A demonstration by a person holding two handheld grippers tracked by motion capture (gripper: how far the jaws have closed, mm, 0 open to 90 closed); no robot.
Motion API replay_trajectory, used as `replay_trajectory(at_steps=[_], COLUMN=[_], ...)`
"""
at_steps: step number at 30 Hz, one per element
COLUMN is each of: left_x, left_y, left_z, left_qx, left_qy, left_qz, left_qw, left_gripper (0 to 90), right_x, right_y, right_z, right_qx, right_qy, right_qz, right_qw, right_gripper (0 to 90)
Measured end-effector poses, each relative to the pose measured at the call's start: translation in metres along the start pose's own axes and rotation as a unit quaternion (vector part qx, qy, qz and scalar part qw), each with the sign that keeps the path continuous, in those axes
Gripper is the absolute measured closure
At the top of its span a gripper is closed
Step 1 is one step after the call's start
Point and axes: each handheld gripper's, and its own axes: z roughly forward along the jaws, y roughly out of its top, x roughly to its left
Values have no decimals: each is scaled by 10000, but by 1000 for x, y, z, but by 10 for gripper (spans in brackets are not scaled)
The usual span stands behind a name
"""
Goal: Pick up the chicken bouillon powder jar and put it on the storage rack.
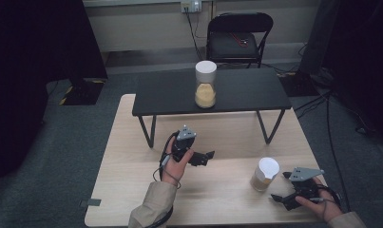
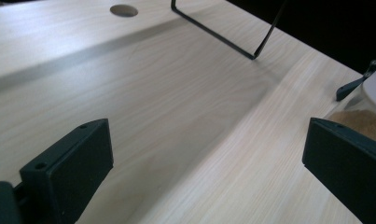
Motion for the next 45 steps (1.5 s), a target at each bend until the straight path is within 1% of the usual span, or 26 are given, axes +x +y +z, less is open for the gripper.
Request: replay_trajectory(at_steps=[2,6,10,15,20,22,24,25,27,30,33,38,40,44,45], left_x=[2,3,5,7,10,10,12,13,14,16,16,15,14,12,11], left_y=[-5,-12,-21,-33,-48,-52,-57,-60,-64,-72,-77,-82,-83,-86,-85], left_z=[-2,-6,-10,-14,-21,-26,-29,-31,-34,-39,-44,-51,-52,-52,-52], left_qx=[-21,10,-21,77,76,95,92,95,140,184,248,328,421,567,627], left_qy=[13,88,123,184,282,338,368,382,443,500,606,701,725,759,784], left_qz=[-77,-56,-138,-116,-244,-227,-262,-240,-216,-248,-240,-265,-193,-167,-112], left_qw=[10000,9999,9998,9997,9993,9991,9989,9989,9987,9983,9976,9966,9963,9954,9949], left_gripper=[8,8,9,10,11,11,11,11,12,13,13,13,13,14,14], right_x=[0,0,0,0,0,0,0,0,0,0,0,0,0,0,0], right_y=[0,0,0,0,0,0,0,0,0,0,0,0,0,0,0], right_z=[0,0,0,0,0,0,0,0,0,0,0,0,0,0,0], right_qx=[0,0,-1,0,-1,0,0,-1,-1,0,-1,0,0,0,0], right_qy=[0,-1,0,0,0,0,0,-1,-1,0,0,-1,-1,-1,0], right_qz=[-1,-1,1,0,-1,0,0,1,-1,0,-1,-1,-1,0,-1], right_qw=[10000,10000,10000,10000,10000,10000,10000,10000,10000,10000,10000,10000,10000,10000,10000], right_gripper=[0,0,0,0,0,0,0,0,0,0,0,0,0,0,0])
